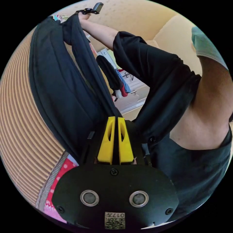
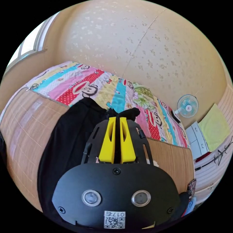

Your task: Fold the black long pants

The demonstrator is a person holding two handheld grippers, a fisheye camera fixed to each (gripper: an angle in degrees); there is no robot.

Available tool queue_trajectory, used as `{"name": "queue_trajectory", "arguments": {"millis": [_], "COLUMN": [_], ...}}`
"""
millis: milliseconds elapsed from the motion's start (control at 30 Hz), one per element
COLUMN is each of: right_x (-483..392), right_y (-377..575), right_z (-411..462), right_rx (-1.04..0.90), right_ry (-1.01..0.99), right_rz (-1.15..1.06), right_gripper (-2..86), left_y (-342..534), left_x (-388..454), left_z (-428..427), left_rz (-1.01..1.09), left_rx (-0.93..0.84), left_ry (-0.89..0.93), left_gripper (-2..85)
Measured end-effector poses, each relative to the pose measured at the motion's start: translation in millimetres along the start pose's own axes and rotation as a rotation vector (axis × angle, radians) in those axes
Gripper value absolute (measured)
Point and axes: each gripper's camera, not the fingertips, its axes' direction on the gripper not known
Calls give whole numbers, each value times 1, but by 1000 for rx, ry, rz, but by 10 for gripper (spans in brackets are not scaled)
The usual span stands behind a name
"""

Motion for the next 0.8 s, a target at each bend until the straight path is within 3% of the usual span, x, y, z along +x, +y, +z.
{"name": "queue_trajectory", "arguments": {"millis": [67, 133, 233, 367, 567, 700, 800], "right_x": [-28, -61, -88, -93, -82, -80, -93], "right_y": [-5, 5, 28, 45, 40, 51, 51], "right_z": [10, 43, 94, 117, 87, 74, 65], "right_rx": [6, -34, -161, -194, -277, -326, -277], "right_ry": [-94, -218, -321, -417, -669, -606, -410], "right_rz": [97, 175, 240, 259, 59, 118, 54], "right_gripper": [28, 27, 27, 27, 25, 62, 98], "left_y": [12, 21, 25, 24, 20, 21, 22], "left_x": [12, 14, 6, 5, 4, 9, 19], "left_z": [-12, -16, -7, 10, 21, 22, 19], "left_rz": [-12, -29, -64, -106, -124, -110, -66], "left_rx": [-17, -23, -48, -142, -169, -151, -117], "left_ry": [-189, -267, -215, -340, -303, -268, -172], "left_gripper": [-1, 0, 1, 3, 4, 4, 2]}}
